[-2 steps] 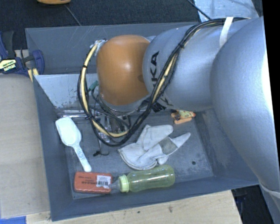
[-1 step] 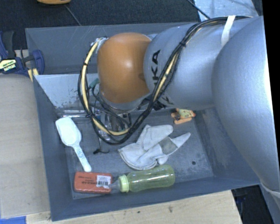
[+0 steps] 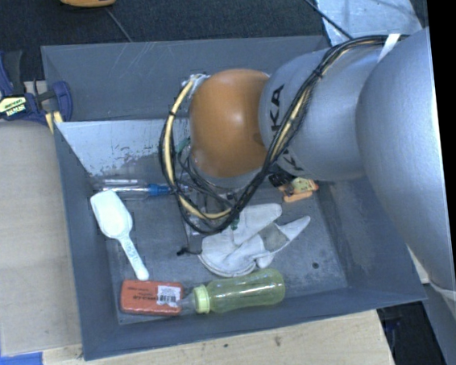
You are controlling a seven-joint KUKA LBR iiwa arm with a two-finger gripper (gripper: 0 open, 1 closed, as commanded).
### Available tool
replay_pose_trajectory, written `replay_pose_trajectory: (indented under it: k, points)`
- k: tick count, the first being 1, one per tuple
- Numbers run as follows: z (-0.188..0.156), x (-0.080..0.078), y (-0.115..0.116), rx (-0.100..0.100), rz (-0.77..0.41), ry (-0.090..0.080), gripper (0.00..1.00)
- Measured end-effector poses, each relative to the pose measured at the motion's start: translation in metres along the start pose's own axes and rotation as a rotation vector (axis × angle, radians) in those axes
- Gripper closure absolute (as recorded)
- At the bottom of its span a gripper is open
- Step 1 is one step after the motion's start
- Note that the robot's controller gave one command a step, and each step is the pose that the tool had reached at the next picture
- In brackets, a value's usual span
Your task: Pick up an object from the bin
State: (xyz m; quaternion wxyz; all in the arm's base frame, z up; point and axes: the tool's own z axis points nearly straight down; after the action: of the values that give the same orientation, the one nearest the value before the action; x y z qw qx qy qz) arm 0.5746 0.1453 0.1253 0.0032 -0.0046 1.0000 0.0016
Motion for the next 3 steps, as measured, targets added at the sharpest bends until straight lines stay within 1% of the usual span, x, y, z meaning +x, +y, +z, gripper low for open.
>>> replay_pose_trajectory:
  k: [1,2,3]
  points:
    - [0.037,-0.006,-0.046,0.003,0.033,0.003,0.0]
    - [0.014,0.024,-0.06,0.006,0.044,0.016,0.0]
    - [0.05,0.003,-0.113,0.002,0.12,0.002,1.0]
